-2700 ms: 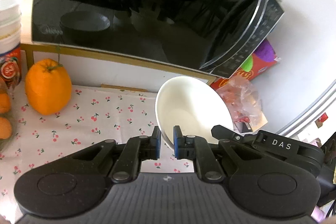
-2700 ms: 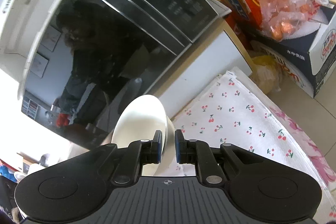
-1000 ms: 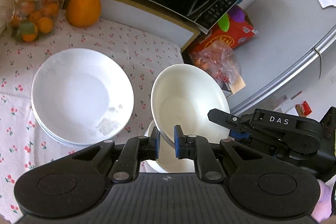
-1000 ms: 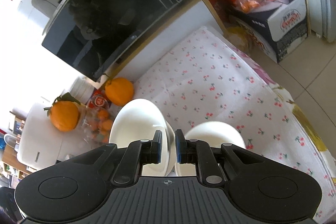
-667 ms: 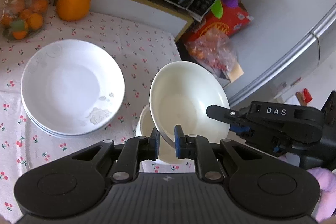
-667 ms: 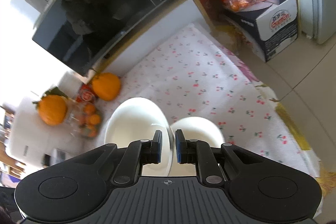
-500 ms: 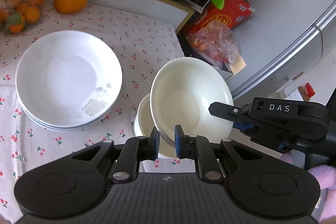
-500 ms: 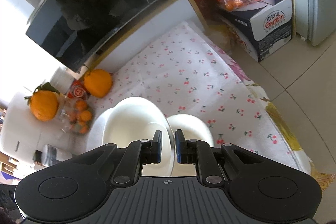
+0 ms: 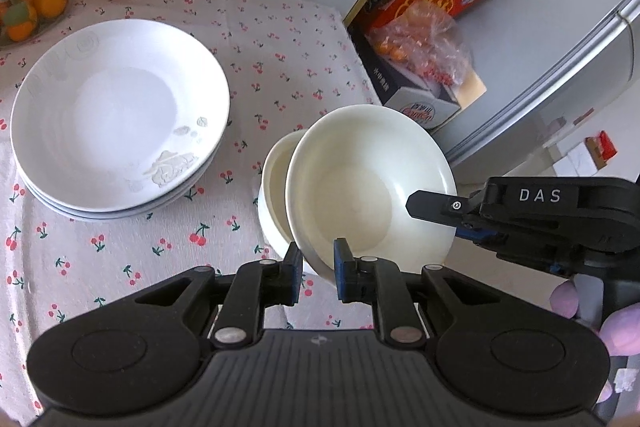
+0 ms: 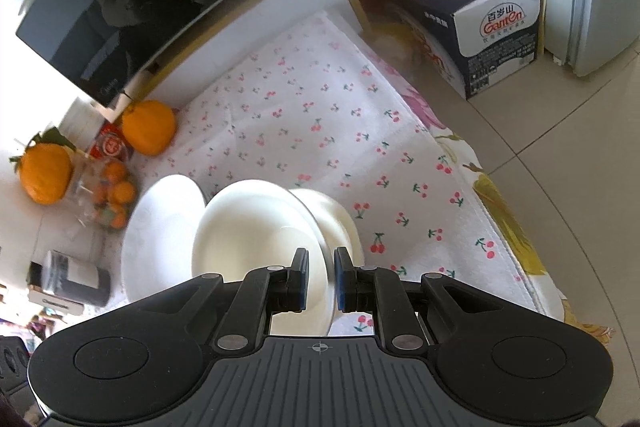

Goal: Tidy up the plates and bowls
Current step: 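Lower the small bowl into the bowl stack and open the left gripper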

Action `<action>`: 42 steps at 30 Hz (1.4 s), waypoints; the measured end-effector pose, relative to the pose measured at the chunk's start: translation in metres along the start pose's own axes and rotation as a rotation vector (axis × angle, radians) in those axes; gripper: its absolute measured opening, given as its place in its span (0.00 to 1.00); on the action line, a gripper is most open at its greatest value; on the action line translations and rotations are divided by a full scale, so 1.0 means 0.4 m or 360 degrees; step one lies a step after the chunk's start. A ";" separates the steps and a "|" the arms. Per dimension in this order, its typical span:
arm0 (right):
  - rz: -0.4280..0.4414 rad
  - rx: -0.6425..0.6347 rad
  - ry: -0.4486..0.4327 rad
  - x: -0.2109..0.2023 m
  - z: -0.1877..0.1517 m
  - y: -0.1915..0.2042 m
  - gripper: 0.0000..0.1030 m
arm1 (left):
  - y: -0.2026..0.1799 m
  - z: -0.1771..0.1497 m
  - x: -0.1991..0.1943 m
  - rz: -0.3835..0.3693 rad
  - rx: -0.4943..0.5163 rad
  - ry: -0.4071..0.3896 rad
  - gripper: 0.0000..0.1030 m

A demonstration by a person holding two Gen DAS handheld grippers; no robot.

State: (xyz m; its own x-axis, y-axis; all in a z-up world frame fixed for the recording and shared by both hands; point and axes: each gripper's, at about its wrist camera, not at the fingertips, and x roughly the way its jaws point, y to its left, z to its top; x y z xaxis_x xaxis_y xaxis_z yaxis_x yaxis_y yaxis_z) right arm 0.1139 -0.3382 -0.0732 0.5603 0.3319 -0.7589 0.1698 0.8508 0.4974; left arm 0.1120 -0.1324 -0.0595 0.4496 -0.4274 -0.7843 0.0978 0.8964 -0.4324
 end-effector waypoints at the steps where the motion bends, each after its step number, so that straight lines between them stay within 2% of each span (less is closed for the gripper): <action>1: -0.0006 -0.0003 0.0006 0.003 0.000 -0.001 0.14 | -0.001 -0.001 0.004 0.0007 0.0005 0.0004 0.15; 30: -0.0102 -0.0028 0.0025 0.032 0.005 -0.013 0.16 | -0.029 -0.002 0.041 0.0162 0.0177 -0.0053 0.22; 38: -0.0078 -0.0016 0.0001 0.023 0.008 -0.014 0.17 | -0.024 -0.003 0.056 0.0190 0.0187 -0.0068 0.31; 40: -0.0071 -0.0005 -0.0001 0.022 0.011 -0.017 0.26 | -0.023 -0.003 0.057 0.0188 0.0196 -0.0071 0.35; 42: -0.0066 0.0010 -0.0001 0.021 0.015 -0.021 0.30 | -0.023 -0.003 0.056 0.0184 0.0204 -0.0077 0.40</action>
State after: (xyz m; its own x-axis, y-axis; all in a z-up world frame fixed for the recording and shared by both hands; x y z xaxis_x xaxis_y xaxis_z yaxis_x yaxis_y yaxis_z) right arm 0.1222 -0.3451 -0.0813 0.5529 0.2963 -0.7788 0.1982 0.8611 0.4683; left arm 0.1202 -0.1503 -0.0738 0.5061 -0.3174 -0.8020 0.1542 0.9481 -0.2779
